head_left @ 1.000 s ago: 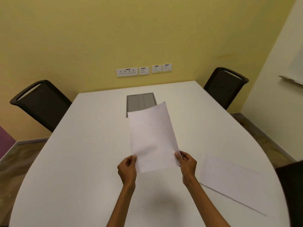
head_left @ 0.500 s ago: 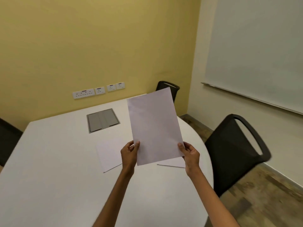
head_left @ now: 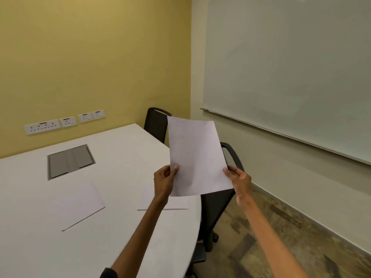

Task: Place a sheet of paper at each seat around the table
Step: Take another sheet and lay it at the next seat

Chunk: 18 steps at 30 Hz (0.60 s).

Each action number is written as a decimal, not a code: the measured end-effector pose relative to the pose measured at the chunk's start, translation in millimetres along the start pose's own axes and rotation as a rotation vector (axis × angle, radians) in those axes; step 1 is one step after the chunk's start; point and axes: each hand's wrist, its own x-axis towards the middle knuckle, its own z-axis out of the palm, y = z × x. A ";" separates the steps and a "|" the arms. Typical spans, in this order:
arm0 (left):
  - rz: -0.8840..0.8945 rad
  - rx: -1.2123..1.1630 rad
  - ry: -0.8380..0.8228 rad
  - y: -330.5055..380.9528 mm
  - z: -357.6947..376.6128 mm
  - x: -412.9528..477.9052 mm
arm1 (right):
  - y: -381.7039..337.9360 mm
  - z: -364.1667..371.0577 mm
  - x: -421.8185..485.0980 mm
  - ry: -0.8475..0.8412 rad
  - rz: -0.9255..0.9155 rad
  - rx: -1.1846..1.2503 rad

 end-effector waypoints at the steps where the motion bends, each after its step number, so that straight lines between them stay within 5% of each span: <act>1: 0.003 0.001 -0.005 -0.7 18.3 -2.8 | -4.7 -15.8 6.9 0.005 -0.010 -0.008; 18: -0.001 -0.033 -0.047 -37.4 230.0 65.5 | -9.0 -166.4 158.8 0.132 -0.001 0.054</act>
